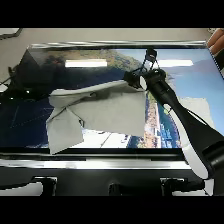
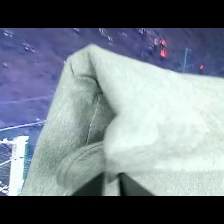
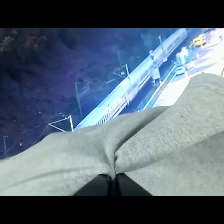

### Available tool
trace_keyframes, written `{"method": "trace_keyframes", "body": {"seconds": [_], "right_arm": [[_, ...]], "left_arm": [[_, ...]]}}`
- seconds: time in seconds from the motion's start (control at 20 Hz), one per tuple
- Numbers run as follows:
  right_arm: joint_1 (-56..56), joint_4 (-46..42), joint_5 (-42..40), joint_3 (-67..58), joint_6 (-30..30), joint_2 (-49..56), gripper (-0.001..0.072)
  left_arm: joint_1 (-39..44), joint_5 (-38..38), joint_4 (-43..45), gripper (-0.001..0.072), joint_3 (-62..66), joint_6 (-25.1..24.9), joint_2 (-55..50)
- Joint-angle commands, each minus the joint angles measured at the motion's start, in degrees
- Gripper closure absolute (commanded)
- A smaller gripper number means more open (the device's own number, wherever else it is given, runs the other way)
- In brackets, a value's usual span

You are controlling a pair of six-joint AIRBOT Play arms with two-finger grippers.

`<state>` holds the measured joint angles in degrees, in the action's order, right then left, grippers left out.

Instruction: Fold the shirts.

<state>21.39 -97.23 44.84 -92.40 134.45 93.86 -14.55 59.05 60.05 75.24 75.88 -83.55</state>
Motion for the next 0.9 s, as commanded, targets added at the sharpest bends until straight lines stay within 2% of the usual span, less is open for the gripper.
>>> {"method": "trace_keyframes", "body": {"seconds": [0.0, 0.05, 0.1, 0.2, 0.25, 0.3, 0.35, 0.4, 0.45, 0.5, 0.65, 0.7, 0.85], "right_arm": [[-1.6, 6.7, 0.7, -0.4, -0.1, -0.9, 0.0346], [-3.9, 9.8, 3.2, -0.5, -4.2, -3.4, 0.0253], [-6.9, 12.9, 6.3, -0.5, -10.8, -5.8, 0.0244], [-14.8, 19.3, 17.7, -0.5, -24.7, -9.3, 0.0219], [-19.2, 22.9, 26.6, -0.5, -29.5, -9.5, 0.0219], [-22.8, 25.3, 34.0, 0.1, -33.3, -9.2, 0.0219], [-25.7, 26.4, 39.3, 2.1, -35.4, -9.1, 0.0219], [-27.6, 26.6, 42.3, 4.6, -36.2, -9.1, 0.0219], [-28.8, 26.6, 43.8, 7.6, -37.1, -9.1, 0.0219], [-29.3, 26.6, 44.3, 10.3, -38.0, -9.1, 0.0219], [-29.4, 29.1, 42.8, 16.5, -39.8, -9.1, 0.0224], [-29.4, 30.2, 41.9, 17.7, -40.4, -9.1, 0.0224], [-29.4, 30.5, 40.1, 20.4, -40.9, -9.1, 0.0223]], "left_arm": [[1.7, 2.8, -1.0, 0.0247, 1.7, 0.6, -2.1], [0.3, 6.4, -0.8, 0.0100, 4.4, 0.6, -2.1], [-1.6, 10.1, -0.6, 0.0102, 6.8, 0.3, -2.1], [-5.8, 15.3, 1.3, 0.0134, 8.0, 0.8, -2.0], [-7.5, 16.4, 2.8, 0.0286, 6.5, 1.7, -2.1], [-8.6, 16.6, 3.4, 0.0320, 3.8, 1.6, -2.1], [-9.4, 16.4, 3.5, 0.0310, 0.3, 0.7, -2.1], [-9.9, 15.5, 3.4, 0.0240, -3.8, -1.6, -2.2], [-10.1, 14.2, 3.5, 0.0139, -7.1, -3.8, -2.3], [-10.1, 12.3, 3.5, 0.0139, -9.8, -5.8, -2.4], [-9.8, 5.5, 3.4, 0.0148, -12.7, -6.7, -3.2], [-9.6, 4.9, 3.4, 0.0177, -12.6, -7.2, -3.7], [-9.3, 5.1, 3.5, 0.0185, -12.6, -7.4, -5.4]]}}
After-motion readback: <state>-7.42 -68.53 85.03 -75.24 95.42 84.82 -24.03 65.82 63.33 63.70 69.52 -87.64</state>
